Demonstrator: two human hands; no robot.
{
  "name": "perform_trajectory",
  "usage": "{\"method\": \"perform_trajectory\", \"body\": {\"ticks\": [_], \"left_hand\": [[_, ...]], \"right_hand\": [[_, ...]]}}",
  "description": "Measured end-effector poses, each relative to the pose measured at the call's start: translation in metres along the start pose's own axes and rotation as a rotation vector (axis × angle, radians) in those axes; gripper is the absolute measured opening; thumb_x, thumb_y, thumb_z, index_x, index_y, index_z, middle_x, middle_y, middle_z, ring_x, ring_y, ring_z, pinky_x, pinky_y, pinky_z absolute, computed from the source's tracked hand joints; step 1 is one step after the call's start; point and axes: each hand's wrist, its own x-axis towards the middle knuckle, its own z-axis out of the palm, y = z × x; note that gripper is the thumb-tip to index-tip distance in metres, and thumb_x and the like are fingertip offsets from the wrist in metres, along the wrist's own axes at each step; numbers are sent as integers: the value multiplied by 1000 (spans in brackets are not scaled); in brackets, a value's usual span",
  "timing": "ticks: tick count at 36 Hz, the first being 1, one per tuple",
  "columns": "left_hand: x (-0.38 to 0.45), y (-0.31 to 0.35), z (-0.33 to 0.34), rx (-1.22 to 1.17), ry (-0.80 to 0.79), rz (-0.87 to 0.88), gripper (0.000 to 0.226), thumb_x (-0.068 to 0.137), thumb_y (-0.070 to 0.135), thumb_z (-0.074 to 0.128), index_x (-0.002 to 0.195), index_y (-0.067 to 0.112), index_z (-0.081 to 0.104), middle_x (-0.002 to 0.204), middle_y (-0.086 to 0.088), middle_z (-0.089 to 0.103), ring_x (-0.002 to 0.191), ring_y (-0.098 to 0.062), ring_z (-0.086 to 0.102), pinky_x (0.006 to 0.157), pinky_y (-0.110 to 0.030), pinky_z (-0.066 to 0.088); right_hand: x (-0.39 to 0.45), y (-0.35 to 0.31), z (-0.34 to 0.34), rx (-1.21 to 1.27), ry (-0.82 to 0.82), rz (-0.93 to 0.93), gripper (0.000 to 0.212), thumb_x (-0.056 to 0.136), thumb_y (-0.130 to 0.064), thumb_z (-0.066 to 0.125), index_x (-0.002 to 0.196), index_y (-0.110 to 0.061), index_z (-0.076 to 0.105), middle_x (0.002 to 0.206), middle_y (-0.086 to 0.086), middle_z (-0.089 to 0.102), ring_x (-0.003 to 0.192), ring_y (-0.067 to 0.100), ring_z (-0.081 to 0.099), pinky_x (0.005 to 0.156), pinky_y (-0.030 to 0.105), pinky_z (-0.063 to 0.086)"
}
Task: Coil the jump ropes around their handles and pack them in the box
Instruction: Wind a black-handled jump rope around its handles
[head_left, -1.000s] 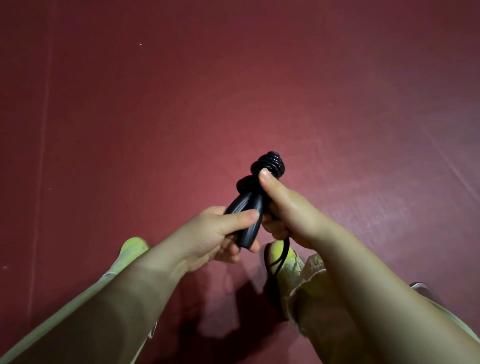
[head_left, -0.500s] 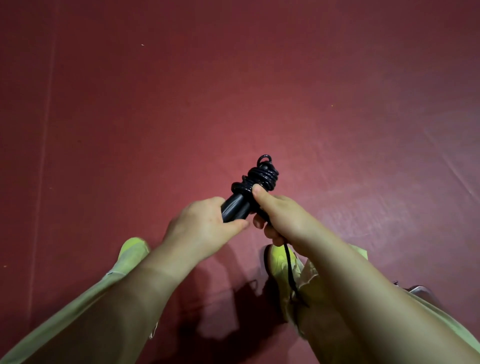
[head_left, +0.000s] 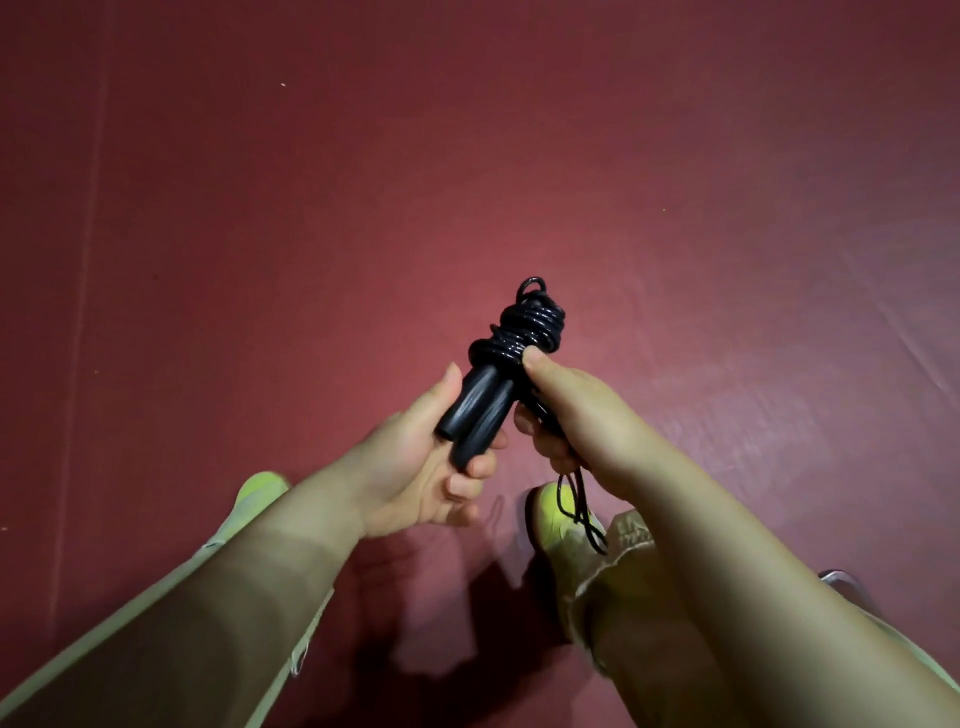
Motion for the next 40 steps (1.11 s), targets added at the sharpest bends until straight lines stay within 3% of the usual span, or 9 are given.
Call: {"method": "perform_trajectory", "body": {"ticks": [3, 9, 15, 21, 24, 27, 32, 35, 40], "left_hand": [[1, -2, -3, 175, 116, 46, 62, 72, 70, 41, 93, 14, 56, 67, 2, 45, 50, -8, 33, 57, -26, 42], [7, -7, -6, 567, 417, 153, 55, 59, 66, 58, 96, 24, 57, 81, 3, 52, 69, -10, 50, 73, -34, 50], [11, -6, -5, 887, 694, 328, 36, 75, 47, 72, 94, 22, 54, 85, 3, 59, 70, -12, 52, 60, -30, 38], [3, 4, -4, 624, 299, 254, 40, 60, 43, 72, 82, 13, 57, 64, 0, 64, 61, -18, 59, 57, -24, 46], [-3, 3, 0, 261, 79, 171, 34, 68, 29, 64, 94, 8, 58, 76, -10, 72, 67, -21, 69, 67, -29, 56], [-9, 2, 3, -33, -97, 139, 58, 56, 31, 86, 99, 0, 63, 84, -18, 72, 68, -26, 71, 68, -39, 60], [-9, 3, 15, -41, -1, 100, 31, 73, 25, 70, 92, 2, 62, 72, -9, 68, 58, -19, 66, 63, -34, 59], [-6, 5, 18, 26, 82, 96, 36, 68, 31, 60, 91, 3, 64, 72, -9, 68, 59, -18, 65, 61, -31, 58], [-2, 3, 18, 142, 165, 115, 20, 88, 24, 55, 91, 7, 65, 72, -6, 71, 60, -16, 66, 54, -24, 51]], "right_hand": [[-3, 2, -7, -87, -30, 79, 53, 98, -55, 33, 82, -10, 57, 56, -5, 47, 45, 13, 36, 46, 25, 29], [-4, 7, -5, -184, -26, 221, 68, 86, -75, 33, 88, -11, 58, 61, -4, 37, 44, 11, 30, 49, 27, 25], [1, 6, 6, -280, 80, 163, 56, 94, -65, 31, 74, -18, 54, 39, -12, 40, 31, 2, 32, 44, 21, 22], [1, 5, 4, -322, 166, 35, 60, 93, -64, 35, 59, -19, 52, 32, -12, 37, 28, 2, 35, 49, 24, 23], [1, 4, 5, -279, 104, 25, 63, 95, -63, 31, 53, -17, 43, 36, -11, 35, 30, 3, 30, 48, 25, 23], [-1, 0, 6, -227, 27, 24, 62, 95, -63, 27, 66, -12, 46, 43, -8, 34, 37, 9, 29, 43, 24, 24], [1, 0, 6, -297, 63, 9, 65, 96, -62, 24, 56, -15, 46, 36, -9, 38, 33, 4, 32, 50, 27, 25], [0, 1, 7, -354, 114, 30, 70, 98, -61, 22, 42, -21, 41, 33, -9, 40, 33, 3, 36, 52, 28, 25], [1, -6, 9, -481, 120, 73, 68, 98, -59, 16, 57, -12, 43, 60, 7, 49, 58, 21, 45, 58, 34, 32]]}}
